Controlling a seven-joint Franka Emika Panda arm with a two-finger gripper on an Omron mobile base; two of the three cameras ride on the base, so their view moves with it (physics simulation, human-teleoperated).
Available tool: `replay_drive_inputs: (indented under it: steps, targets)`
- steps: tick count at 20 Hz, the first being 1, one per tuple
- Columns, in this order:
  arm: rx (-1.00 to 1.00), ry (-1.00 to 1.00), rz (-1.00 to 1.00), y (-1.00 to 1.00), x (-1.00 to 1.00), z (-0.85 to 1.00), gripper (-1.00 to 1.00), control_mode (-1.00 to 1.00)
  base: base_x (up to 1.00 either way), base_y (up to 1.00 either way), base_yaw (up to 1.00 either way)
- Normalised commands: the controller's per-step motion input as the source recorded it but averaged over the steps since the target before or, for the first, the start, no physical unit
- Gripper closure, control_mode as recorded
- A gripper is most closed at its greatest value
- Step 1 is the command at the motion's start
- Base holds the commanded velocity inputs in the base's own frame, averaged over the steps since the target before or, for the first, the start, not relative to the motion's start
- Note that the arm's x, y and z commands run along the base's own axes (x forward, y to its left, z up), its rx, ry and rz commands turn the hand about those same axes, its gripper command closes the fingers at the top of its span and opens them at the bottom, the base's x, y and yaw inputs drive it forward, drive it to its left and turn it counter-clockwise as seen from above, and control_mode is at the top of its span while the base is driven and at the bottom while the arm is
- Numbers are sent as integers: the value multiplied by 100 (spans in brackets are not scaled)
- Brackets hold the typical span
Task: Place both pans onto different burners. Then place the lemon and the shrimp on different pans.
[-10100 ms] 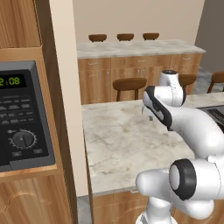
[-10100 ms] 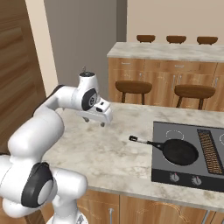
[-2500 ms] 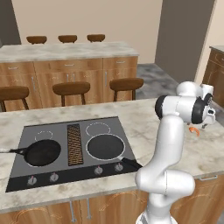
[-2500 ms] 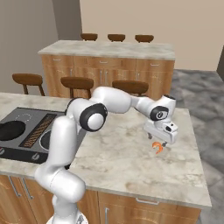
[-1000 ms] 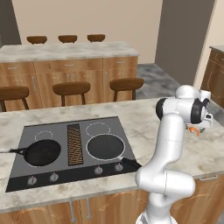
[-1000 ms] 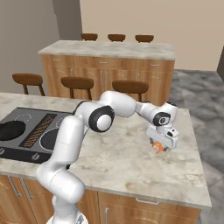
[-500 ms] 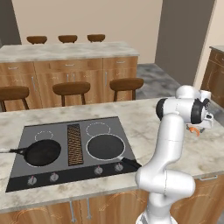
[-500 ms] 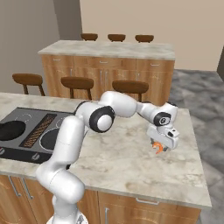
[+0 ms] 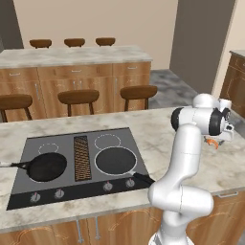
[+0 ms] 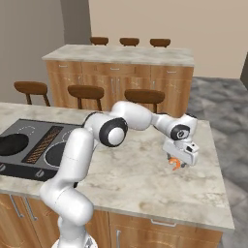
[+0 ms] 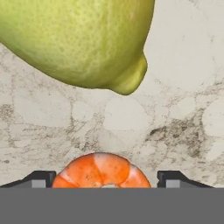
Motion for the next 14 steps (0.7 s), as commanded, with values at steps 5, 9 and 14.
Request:
replay_drive_inputs:
  steps: [5,9,14]
  targets:
    - [0,0,0,13,0,-23,100,-100,0,0,0]
    - [0,0,0,14,0,-4,100,-100,0,0,0]
    - [0,0,0,11,-10,18,100,-100,0,0,0]
